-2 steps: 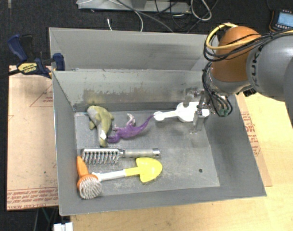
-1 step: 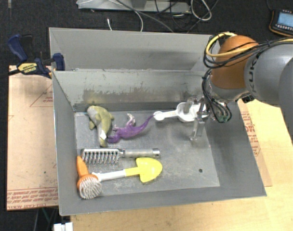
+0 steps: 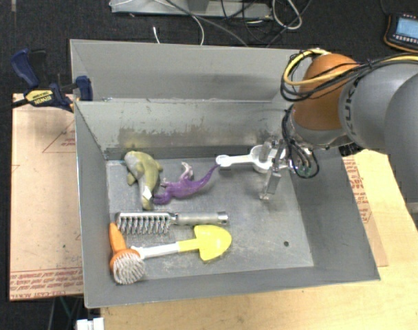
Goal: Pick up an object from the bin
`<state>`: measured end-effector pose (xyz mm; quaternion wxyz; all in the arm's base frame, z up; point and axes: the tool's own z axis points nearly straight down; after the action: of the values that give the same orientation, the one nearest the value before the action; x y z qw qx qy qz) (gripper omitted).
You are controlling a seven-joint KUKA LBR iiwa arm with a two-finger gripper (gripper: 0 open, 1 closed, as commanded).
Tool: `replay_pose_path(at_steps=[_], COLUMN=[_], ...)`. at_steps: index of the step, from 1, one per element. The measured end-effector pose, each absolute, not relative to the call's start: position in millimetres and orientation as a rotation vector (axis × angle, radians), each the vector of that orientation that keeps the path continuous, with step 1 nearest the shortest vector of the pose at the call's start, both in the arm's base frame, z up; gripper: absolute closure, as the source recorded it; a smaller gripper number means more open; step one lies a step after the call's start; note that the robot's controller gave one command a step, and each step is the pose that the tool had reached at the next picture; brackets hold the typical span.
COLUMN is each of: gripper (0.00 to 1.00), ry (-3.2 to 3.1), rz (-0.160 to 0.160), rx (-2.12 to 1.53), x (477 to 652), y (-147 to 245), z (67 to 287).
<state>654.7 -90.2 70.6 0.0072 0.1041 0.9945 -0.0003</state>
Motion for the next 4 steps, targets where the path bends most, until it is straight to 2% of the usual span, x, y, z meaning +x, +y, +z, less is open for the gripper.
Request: replay_pose_path(at_steps=[1, 4], gripper=[1.0, 1.0], ry=[3.134, 3.135], rz=[0.001, 0.002], rx=[0.081, 0.08], x=[657.5, 656.9], y=[-104.5, -103.9], z=[76.6, 83.0])
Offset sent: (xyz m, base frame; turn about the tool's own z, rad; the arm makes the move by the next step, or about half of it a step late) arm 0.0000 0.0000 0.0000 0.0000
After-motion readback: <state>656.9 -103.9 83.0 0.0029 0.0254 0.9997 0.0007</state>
